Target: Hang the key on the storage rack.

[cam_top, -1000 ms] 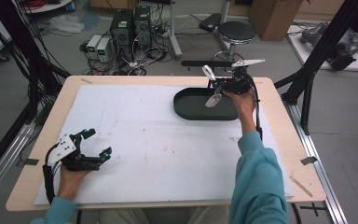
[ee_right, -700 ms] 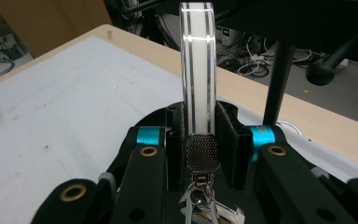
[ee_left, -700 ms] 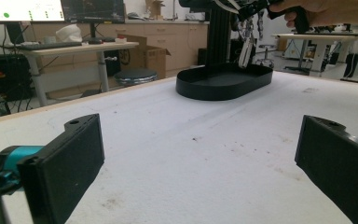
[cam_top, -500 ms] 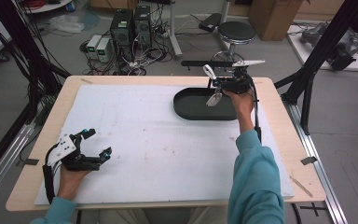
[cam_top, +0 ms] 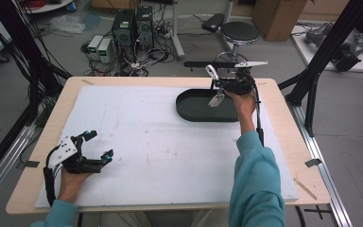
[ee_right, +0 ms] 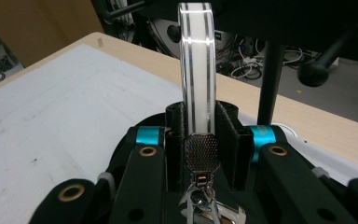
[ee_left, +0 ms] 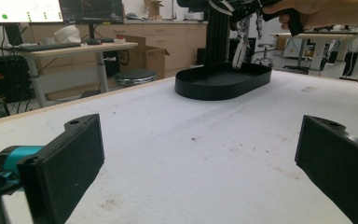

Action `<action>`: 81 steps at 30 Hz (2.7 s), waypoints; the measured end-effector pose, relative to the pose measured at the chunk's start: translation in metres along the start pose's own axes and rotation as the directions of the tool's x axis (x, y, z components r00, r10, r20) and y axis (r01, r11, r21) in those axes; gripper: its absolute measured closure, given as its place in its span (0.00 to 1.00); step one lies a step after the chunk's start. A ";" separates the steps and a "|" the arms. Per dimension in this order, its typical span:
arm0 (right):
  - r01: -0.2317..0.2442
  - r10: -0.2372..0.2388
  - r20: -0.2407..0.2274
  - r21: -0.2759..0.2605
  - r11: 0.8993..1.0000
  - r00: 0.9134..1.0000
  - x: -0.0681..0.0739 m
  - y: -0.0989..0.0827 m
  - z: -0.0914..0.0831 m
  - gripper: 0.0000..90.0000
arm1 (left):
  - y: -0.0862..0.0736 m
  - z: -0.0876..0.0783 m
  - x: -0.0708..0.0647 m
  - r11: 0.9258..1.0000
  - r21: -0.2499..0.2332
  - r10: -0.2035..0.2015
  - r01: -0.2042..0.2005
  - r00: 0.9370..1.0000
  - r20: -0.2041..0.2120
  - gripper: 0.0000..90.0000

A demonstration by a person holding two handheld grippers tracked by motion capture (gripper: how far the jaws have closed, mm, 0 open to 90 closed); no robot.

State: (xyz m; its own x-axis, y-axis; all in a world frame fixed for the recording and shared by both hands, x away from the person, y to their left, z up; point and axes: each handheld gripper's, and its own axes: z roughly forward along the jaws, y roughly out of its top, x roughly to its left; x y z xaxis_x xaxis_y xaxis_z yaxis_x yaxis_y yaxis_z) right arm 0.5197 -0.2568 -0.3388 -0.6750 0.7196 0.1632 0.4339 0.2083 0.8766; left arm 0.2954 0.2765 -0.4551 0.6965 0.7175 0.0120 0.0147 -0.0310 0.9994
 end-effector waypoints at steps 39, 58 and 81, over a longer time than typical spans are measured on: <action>0.027 -0.033 0.105 0.062 0.998 0.994 0.013 -0.004 0.020 0.79 | 0.000 0.000 0.000 1.000 -0.001 0.001 -0.001 1.000 0.001 0.02; 0.042 -0.030 0.094 -0.138 0.990 0.995 0.056 -0.029 -0.026 0.01 | 0.000 0.000 0.001 1.000 0.002 -0.023 0.024 1.000 -0.016 0.02; 0.171 -0.161 0.059 -0.358 0.918 0.985 0.091 -0.134 -0.117 0.01 | 0.000 -0.005 -0.004 1.000 -0.001 -0.006 0.006 1.000 -0.025 0.02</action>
State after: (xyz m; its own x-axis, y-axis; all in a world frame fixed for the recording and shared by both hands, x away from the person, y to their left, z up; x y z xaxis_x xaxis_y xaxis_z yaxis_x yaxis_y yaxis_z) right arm 0.3302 -0.2965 -0.3887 -0.6998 0.7143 -0.0065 0.0694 0.0770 0.9946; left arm 0.2887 0.2775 -0.4553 0.6782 0.7349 0.0065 0.0183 -0.0258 0.9995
